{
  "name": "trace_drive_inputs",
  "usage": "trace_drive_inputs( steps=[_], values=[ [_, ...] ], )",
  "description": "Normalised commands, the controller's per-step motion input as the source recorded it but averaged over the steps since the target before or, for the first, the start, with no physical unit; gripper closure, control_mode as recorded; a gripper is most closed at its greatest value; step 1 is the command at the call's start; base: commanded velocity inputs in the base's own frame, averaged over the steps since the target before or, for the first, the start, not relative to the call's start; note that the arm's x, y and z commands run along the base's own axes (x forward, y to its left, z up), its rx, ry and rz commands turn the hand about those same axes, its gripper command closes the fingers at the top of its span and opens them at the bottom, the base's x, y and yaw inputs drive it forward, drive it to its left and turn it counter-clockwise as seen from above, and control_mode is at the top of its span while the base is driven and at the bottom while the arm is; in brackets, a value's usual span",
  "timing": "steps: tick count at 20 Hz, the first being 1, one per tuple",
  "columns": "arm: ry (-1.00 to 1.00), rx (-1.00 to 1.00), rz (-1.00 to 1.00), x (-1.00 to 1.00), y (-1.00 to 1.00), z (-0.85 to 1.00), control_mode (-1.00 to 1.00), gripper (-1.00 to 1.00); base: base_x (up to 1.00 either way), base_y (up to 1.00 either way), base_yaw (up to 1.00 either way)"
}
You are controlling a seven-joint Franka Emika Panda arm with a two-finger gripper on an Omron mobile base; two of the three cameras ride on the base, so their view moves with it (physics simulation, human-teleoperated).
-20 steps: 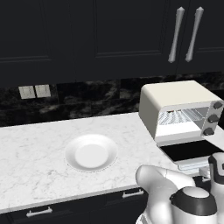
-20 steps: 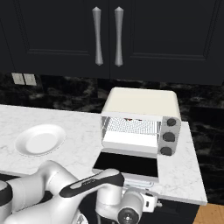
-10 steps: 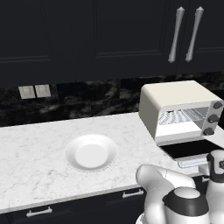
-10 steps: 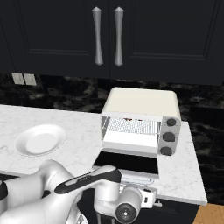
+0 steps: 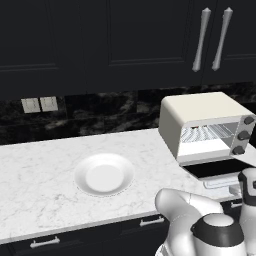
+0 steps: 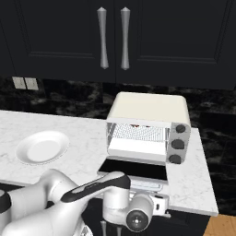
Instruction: Pick up the kebab skewer and baguette bread, and place them inside the toaster oven. Close the toaster oven door and start by setting the timer.
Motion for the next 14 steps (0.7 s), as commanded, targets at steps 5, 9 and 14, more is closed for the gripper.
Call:
trace_drive_inputs(
  steps=[5, 9, 14],
  values=[
    [0.00, 0.00, 0.00, 0.44, 0.18, 0.05, -1.00, -1.00, 0.00, 0.00, 0.00],
    [0.00, 0.00, 0.00, 0.43, 0.20, 0.07, -1.00, -1.00, 0.00, 0.00, 0.00],
    [0.00, 0.00, 0.00, 0.36, 0.22, 0.14, -1.00, -1.00, 0.00, 0.00, 0.00]
  ],
)
